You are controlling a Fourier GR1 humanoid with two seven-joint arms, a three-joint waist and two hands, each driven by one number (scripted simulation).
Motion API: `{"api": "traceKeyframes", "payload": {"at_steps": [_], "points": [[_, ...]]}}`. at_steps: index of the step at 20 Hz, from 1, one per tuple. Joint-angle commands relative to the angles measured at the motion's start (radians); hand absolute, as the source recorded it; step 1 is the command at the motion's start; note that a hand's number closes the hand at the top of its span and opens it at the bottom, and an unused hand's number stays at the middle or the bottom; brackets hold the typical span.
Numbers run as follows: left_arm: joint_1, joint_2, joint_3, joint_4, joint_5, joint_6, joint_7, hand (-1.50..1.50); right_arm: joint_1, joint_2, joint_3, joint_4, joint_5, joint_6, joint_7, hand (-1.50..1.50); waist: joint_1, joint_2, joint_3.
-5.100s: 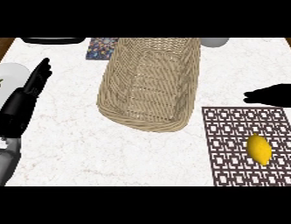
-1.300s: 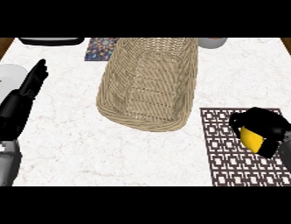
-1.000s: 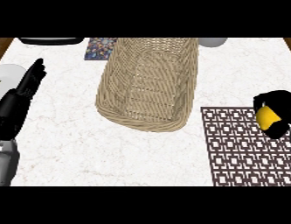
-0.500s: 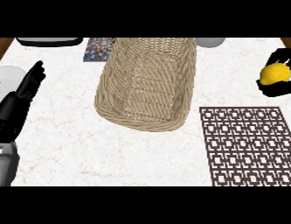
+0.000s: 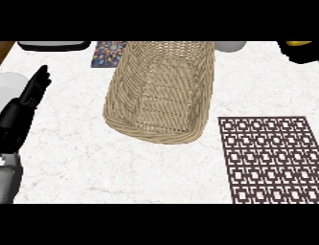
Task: Pick the lemon from the placemat and place it in the basket
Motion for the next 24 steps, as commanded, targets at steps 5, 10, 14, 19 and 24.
{"api": "traceKeyframes", "payload": {"at_steps": [5, 10, 14, 19, 24], "points": [[0.027, -0.021, -0.03, -0.005, -0.033, 0.008, -0.039, 0.0, -0.302, 0.085, 0.077, -0.064, -0.088, 0.154, 0.361, 1.5, 0.013, 0.003, -0.001], [0.032, -0.036, -0.038, -0.052, -0.035, 0.014, 0.008, 0.0, -0.369, 0.161, 0.155, -0.06, -0.079, 0.156, 0.49, 1.5, 0.013, 0.004, 0.0], [0.023, -0.009, 0.001, -0.004, -0.011, -0.012, -0.039, 0.0, -0.436, 0.199, 0.15, 0.083, -0.077, 0.086, 0.499, 1.5, 0.016, 0.007, 0.0], [-0.001, -0.038, -0.029, 0.05, -0.046, 0.01, -0.054, 0.0, -0.545, 0.266, 0.199, 0.245, -0.042, 0.067, 0.564, 1.5, 0.018, 0.01, 0.0], [-0.008, -0.021, -0.005, 0.001, -0.017, -0.01, -0.009, 0.0, -0.559, 0.244, 0.186, 0.283, -0.088, 0.178, 0.647, 1.5, 0.01, 0.005, 0.0]]}}
